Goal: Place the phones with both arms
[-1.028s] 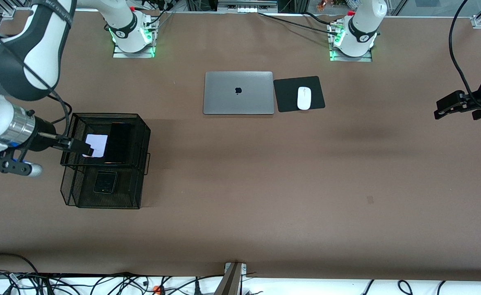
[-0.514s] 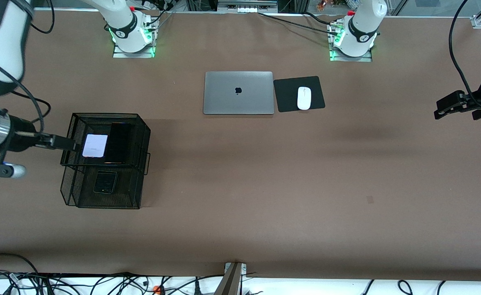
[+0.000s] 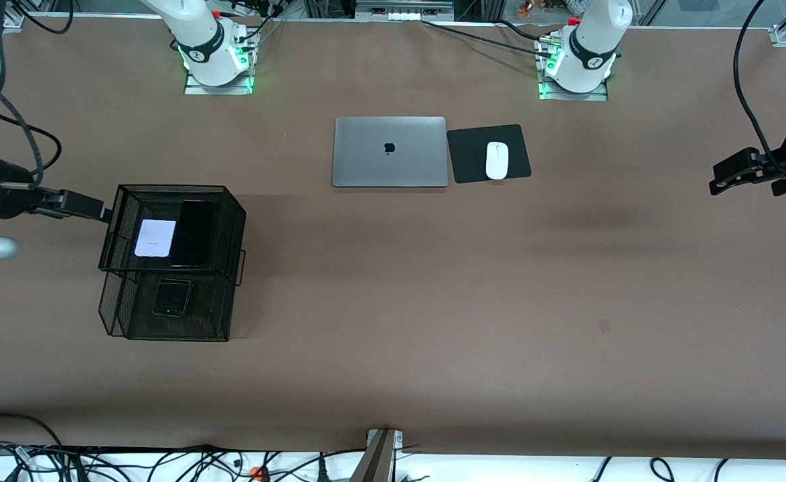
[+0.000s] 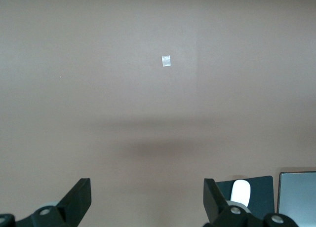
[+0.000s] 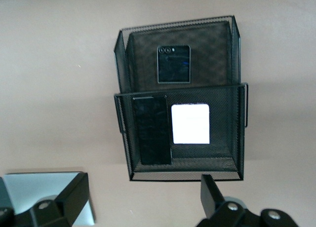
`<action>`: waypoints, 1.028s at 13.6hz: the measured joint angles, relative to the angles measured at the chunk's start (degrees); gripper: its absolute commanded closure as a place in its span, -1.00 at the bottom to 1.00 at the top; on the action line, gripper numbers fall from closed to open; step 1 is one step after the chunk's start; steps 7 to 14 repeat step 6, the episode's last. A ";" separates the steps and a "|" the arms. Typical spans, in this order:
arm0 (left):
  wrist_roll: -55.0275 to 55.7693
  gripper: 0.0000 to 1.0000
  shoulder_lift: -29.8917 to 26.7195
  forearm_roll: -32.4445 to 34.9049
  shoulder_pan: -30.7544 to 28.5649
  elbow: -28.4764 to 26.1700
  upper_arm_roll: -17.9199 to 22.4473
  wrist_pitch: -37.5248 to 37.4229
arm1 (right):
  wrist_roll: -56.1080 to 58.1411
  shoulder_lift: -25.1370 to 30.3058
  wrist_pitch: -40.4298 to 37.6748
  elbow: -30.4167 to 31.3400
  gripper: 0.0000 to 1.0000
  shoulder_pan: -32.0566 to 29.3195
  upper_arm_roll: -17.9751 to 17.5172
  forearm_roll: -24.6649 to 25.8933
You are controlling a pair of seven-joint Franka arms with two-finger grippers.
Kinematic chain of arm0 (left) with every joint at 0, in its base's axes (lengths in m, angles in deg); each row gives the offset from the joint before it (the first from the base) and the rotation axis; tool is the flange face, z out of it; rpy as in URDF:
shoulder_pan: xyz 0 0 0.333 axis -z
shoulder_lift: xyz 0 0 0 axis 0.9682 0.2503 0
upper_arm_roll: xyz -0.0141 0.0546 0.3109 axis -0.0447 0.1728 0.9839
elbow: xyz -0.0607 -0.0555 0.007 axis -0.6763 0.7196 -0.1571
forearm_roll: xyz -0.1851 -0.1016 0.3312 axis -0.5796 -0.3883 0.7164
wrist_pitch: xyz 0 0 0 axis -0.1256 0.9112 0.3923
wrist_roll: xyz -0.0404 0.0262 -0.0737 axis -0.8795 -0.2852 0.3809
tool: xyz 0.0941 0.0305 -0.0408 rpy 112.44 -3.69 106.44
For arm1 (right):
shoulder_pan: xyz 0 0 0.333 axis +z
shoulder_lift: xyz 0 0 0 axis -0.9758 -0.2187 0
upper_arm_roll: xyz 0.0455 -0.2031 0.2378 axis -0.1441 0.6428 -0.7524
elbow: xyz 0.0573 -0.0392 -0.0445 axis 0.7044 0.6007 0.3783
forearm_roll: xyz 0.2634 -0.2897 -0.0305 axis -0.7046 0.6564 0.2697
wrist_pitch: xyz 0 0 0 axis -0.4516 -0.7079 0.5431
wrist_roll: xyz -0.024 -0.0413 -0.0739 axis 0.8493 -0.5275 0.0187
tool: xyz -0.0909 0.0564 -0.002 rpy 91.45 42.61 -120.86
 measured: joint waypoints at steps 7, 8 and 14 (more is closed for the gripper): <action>0.00 -1.00 0.00 0.00 0.00 0.00 0.00 0.00 | -0.10 9.39 5.29 13.41 -1.00 -1.99 -5.62 6.38; 0.00 -1.00 0.00 0.00 0.00 0.00 0.00 0.00 | -0.10 9.39 5.29 13.41 -1.00 -1.99 -5.62 6.38; 0.00 -1.00 0.00 0.00 0.00 0.00 0.00 0.00 | -0.10 9.39 5.29 13.41 -1.00 -1.99 -5.62 6.38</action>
